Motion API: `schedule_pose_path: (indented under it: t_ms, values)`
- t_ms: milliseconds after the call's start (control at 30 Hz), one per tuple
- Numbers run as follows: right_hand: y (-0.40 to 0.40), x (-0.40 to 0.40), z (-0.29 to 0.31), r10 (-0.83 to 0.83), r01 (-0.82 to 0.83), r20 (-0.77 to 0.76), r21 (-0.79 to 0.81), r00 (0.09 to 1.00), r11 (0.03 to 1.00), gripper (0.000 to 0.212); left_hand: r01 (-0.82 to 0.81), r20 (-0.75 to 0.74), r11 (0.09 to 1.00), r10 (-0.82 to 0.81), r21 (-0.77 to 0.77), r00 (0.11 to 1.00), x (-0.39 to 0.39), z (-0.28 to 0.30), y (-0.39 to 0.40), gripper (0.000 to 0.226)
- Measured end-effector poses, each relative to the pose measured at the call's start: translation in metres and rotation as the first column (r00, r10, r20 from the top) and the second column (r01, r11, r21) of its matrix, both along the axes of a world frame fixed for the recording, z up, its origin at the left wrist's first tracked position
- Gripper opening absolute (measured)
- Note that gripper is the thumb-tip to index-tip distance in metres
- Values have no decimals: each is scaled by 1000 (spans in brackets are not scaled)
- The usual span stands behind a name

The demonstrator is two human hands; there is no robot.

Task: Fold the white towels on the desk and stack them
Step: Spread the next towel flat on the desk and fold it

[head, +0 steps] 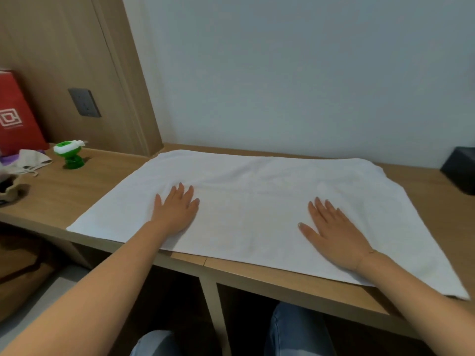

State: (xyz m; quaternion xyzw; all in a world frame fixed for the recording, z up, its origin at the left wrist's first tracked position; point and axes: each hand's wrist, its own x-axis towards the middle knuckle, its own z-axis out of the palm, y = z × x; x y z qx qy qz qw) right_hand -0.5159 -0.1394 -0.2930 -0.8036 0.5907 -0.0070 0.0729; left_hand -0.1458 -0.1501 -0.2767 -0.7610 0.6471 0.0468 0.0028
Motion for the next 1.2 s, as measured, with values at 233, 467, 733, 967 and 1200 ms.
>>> schedule_pose_path:
  t_ms: [233, 467, 733, 967, 1200]
  values:
    - [-1, 2, -3, -32, 32, 33, -25, 999, 999, 69, 331, -154, 929, -355, -164, 922, -154, -1, -4, 54]
    - [9, -88, 2, -141, 141, 18, 11, 990, 990, 76, 395, -67, 916, -399, -73, 914, -158, -18, -3, 57]
    - [18, -126, 15, -278, 276, 1, 117, 961, 954, 75, 407, -100, 914, -405, 1, 909, -164, -4, 8, 57]
    - [-44, -79, 74, -161, 163, -143, 7, 977, 987, 35, 273, -681, 922, -386, -273, 622, -144, 60, -50, 25]
    - [-146, 31, 42, 78, -65, 133, -99, 988, 993, 53, 111, -423, 957, -221, -268, 879, -134, 20, -147, 47]
